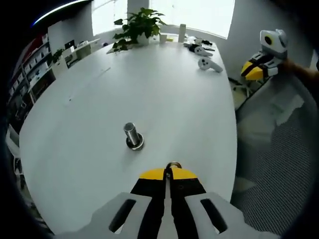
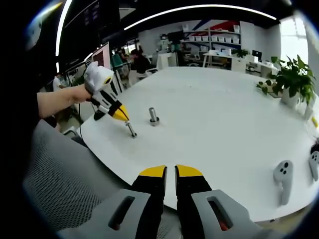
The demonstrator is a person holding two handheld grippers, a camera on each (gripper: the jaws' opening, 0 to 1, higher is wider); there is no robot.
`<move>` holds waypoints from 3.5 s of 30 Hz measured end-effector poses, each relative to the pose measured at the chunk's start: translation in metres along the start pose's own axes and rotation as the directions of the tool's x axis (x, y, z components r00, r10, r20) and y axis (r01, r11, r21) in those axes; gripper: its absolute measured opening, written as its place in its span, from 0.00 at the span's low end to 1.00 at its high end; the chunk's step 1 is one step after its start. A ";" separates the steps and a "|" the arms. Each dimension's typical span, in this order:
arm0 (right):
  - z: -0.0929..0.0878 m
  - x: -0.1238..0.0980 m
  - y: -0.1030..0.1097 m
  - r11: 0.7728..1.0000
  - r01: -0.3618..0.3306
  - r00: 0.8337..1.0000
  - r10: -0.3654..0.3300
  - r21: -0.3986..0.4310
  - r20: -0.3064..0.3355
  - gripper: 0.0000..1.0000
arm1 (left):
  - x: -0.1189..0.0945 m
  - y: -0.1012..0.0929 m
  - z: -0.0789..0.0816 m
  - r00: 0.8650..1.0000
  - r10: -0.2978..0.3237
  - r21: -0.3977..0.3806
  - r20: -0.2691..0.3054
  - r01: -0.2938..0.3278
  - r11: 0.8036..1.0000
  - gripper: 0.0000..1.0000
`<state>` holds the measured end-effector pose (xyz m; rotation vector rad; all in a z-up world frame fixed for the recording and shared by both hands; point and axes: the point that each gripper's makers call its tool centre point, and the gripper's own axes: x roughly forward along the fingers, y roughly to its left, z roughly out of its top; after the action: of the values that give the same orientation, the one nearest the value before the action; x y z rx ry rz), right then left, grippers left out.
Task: Place the washer onto the threaded stud by aligning its center hole with the stud, sliding it down to the base, and recovering from edge contact or off-axis alignment until the washer reaches the visible bottom stop.
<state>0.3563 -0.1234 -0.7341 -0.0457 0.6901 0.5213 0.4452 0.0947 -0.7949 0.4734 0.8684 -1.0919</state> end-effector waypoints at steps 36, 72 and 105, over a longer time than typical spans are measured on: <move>-0.001 0.000 0.001 1.000 -0.003 1.000 0.003 -0.001 -0.004 0.09 | 0.005 0.002 -0.005 0.999 -0.001 0.008 -0.035 0.001 1.000 0.00; 0.000 0.000 0.000 1.000 -0.001 1.000 0.001 0.005 0.004 0.09 | -0.009 0.036 -0.021 0.994 0.105 -0.024 -0.028 -0.106 0.994 0.07; -0.002 0.000 0.000 1.000 -0.002 1.000 0.002 0.005 -0.007 0.09 | -0.004 0.071 -0.076 0.974 0.189 -0.053 -0.123 -0.196 0.979 0.11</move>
<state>0.3555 -0.1238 -0.7354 -0.0421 0.6984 0.5209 0.4802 0.1804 -0.8418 0.5600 0.9373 -0.8623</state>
